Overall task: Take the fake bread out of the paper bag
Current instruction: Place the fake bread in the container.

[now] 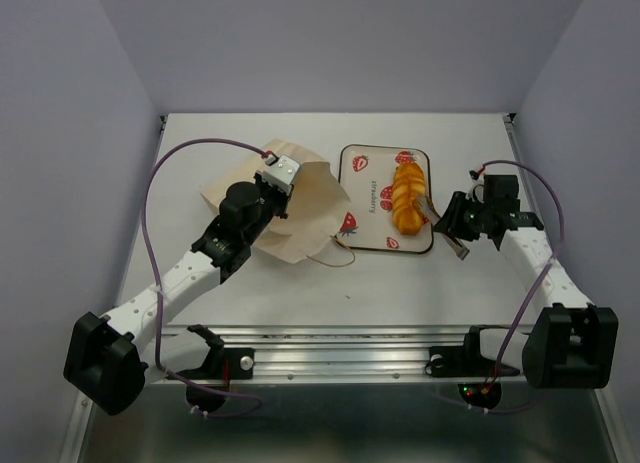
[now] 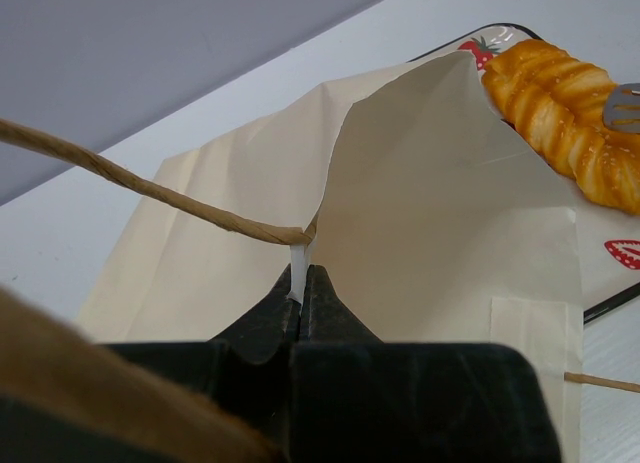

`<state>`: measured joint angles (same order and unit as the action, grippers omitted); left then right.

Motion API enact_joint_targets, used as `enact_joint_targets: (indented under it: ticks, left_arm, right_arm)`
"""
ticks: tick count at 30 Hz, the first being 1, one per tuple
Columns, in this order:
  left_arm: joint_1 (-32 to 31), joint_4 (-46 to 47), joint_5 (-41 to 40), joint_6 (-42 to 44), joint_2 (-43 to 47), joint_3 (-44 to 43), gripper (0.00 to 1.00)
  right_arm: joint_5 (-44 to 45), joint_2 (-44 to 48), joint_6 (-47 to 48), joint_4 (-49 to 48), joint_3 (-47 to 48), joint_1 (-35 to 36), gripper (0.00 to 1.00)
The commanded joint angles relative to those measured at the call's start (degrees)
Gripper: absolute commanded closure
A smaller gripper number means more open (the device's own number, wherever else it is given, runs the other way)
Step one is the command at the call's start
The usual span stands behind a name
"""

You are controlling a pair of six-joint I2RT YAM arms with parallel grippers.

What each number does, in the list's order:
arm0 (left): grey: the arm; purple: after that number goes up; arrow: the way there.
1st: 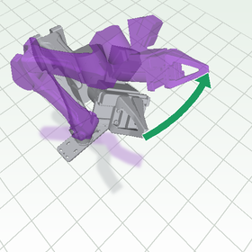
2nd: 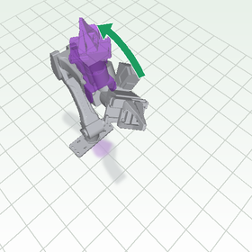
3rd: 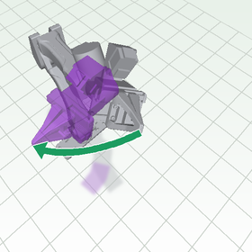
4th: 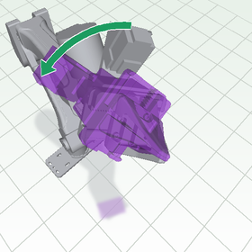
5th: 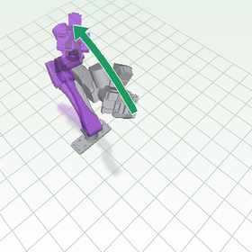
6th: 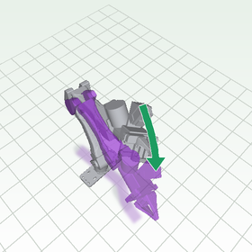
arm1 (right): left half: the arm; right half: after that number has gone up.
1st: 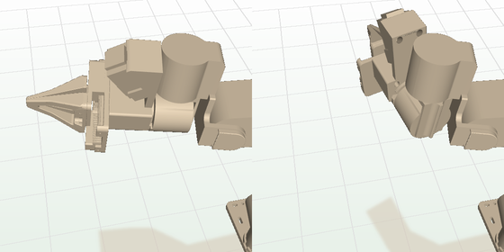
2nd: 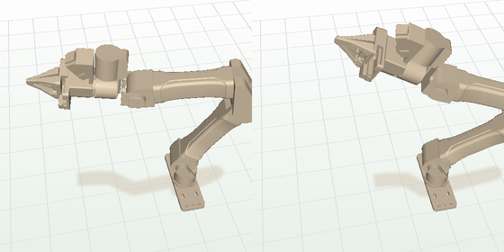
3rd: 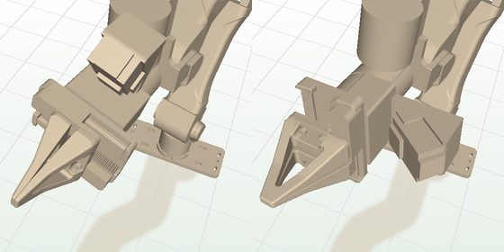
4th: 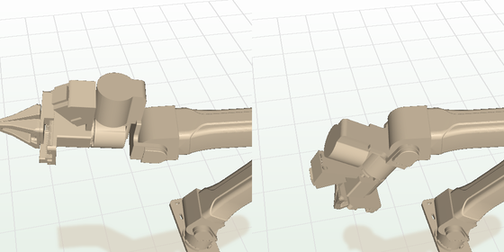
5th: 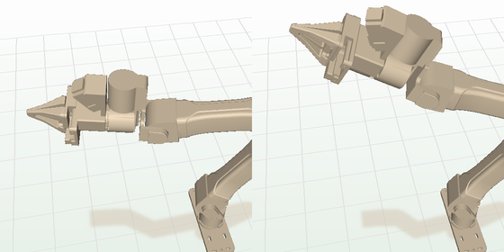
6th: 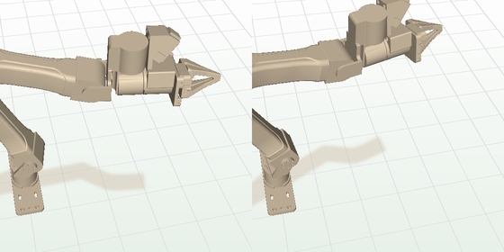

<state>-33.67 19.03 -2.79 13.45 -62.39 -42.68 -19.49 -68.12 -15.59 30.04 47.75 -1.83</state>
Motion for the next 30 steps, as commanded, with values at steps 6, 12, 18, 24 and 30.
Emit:
enact_joint_targets:
  ticks: [6,12,18,24,30]
  left_arm:
    - [-0.2,3.1,0.7,0.4,0.1,0.0,1.0]
    - [-0.3,3.0,-0.2,0.3,0.0,-0.2,1.0]
    - [-0.2,2.5,-0.5,0.2,-0.3,-0.7,1.0]
    - [-0.3,2.2,0.0,0.3,-0.5,-0.7,1.0]
    - [-0.3,2.0,1.1,0.5,-0.4,-0.7,1.0]
  right_arm:
    - [0.7,-1.1,0.8,-1.3,4.1,-0.3,0.63]
    - [1.2,-0.6,0.7,-1.2,4.6,-0.3,0.48]
    - [1.6,-0.4,0.8,-0.7,5.1,-0.3,0.43]
    - [3.7,1.4,0.1,0.9,6.6,-0.3,0.42]
    - [5.8,5.3,-0.5,3.5,8.8,-0.3,0.42]
